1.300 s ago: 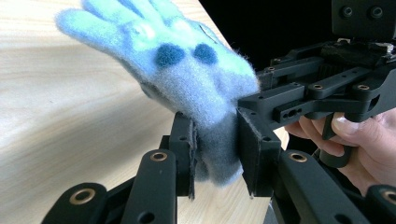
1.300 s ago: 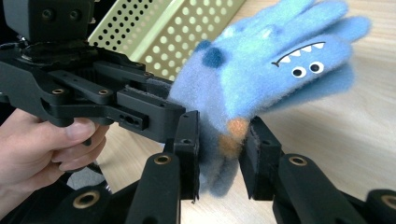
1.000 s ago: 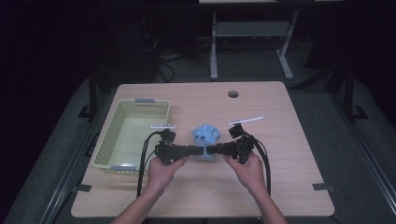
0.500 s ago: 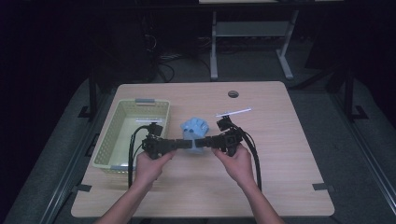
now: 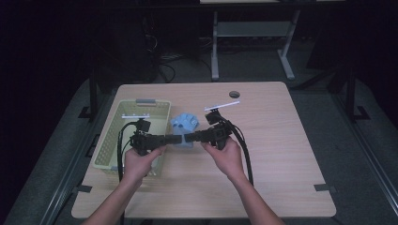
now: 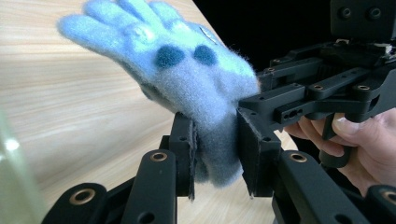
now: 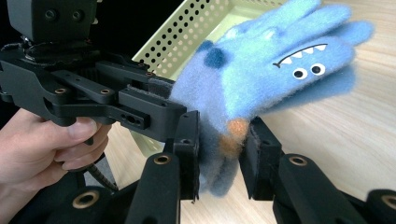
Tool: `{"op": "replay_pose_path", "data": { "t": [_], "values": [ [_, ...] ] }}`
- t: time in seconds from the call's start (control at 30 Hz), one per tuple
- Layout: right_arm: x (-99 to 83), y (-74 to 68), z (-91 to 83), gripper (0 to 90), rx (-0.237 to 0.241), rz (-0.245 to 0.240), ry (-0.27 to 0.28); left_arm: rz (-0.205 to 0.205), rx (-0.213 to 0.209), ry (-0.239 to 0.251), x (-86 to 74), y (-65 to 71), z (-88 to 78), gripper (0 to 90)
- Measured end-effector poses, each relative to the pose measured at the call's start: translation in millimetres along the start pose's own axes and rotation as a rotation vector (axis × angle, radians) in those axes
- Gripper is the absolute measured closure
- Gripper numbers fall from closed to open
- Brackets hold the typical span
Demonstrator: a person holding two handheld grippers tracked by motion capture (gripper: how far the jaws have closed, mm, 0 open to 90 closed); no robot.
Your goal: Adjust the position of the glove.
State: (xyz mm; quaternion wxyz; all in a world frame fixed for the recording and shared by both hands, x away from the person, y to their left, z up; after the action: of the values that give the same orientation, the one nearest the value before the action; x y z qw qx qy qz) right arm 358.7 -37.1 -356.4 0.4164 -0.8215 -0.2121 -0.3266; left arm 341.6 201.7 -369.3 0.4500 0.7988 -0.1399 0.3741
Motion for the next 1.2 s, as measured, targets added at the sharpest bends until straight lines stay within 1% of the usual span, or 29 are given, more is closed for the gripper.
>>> {"op": "replay_pose_path", "data": {
  "t": [0.03, 0.07, 0.2, 0.23, 0.3, 0.4, 0.53, 0.67, 0.83, 0.9, 0.93, 1.0, 1.07, 1.1, 1.2],
  "values": [
    [1.9, -2.6, 4.7, 70.2, 0.002, -0.009, 0.003, 0.000, 0.000, 0.001, 1.9, -2.1, -3.7, 68.5],
    [2.7, -3.7, 5.7, 70.2, 0.003, -0.003, 0.001, -0.001, 0.001, -0.001, 3.0, -3.2, -5.8, 68.5],
    [5.8, -6.5, 11.2, 70.2, 0.010, -0.007, 0.005, 0.003, 0.007, 0.004, 5.6, -5.8, -10.7, 68.5],
    [6.4, -7.3, 12.8, 70.2, 0.013, -0.004, 0.004, -0.001, 0.009, 0.000, 6.4, -6.4, -12.3, 68.5],
    [7.4, -7.7, 17.4, 70.2, 0.027, 0.001, 0.009, 0.005, 0.011, 0.002, 8.4, -8.7, -16.2, 68.5],
    [8.5, -9.5, 21.8, 70.2, 0.033, 0.013, 0.010, 0.012, 0.016, -0.003, 10.5, -11.6, -20.1, 68.5],
    [10.7, -13.3, 26.4, 70.1, 0.030, 0.000, 0.008, 0.013, 0.022, -0.002, 12.7, -13.7, -25.4, 68.5],
    [15.2, -20.9, 35.1, 70.1, 0.040, -0.012, 0.007, 0.013, 0.034, 0.006, 15.7, -17.2, -36.3, 68.5],
    [18.4, -26.4, 43.9, 70.1, 0.042, -0.019, 0.006, 0.001, 0.042, 0.010, 17.5, -22.4, -43.8, 68.5],
    [18.9, -28.4, 47.3, 70.1, 0.049, -0.014, 0.005, 0.005, 0.044, 0.012, 18.0, -24.6, -46.9, 68.5],
    [18.8, -28.5, 48.7, 70.1, 0.048, -0.019, 0.005, 0.004, 0.043, 0.012, 18.3, -25.9, -48.6, 68.5],
    [18.9, -29.9, 52.3, 70.2, 0.057, -0.010, 0.008, 0.004, 0.045, 0.012, 18.6, -26.9, -50.3, 68.5],
    [19.4, -31.1, 56.4, 70.1, 0.064, -0.010, 0.008, 0.000, 0.050, 0.014, 19.3, -30.1, -56.1, 68.5],
    [19.8, -32.5, 58.6, 70.1, 0.068, -0.001, 0.011, 0.002, 0.051, 0.012, 19.6, -31.7, -58.4, 68.5],
    [20.6, -35.2, 65.7, 70.2, 0.077, -0.015, 0.007, -0.003, 0.056, 0.014, 20.0, -34.2, -62.5, 68.5]
  ]
}}
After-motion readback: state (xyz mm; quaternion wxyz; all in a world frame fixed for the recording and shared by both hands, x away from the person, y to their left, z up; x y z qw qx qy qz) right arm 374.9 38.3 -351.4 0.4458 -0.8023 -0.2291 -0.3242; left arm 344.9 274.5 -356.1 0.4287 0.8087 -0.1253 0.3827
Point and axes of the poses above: each handheld gripper's, and its own axes: z roughly forward along the jaws, x roughly out of its top, y roughly to its right, the point moved 1 cm from there along z, roughly forward along the jaws, and after that the axes turned 10 degrees about y, right-handed, at the moved point
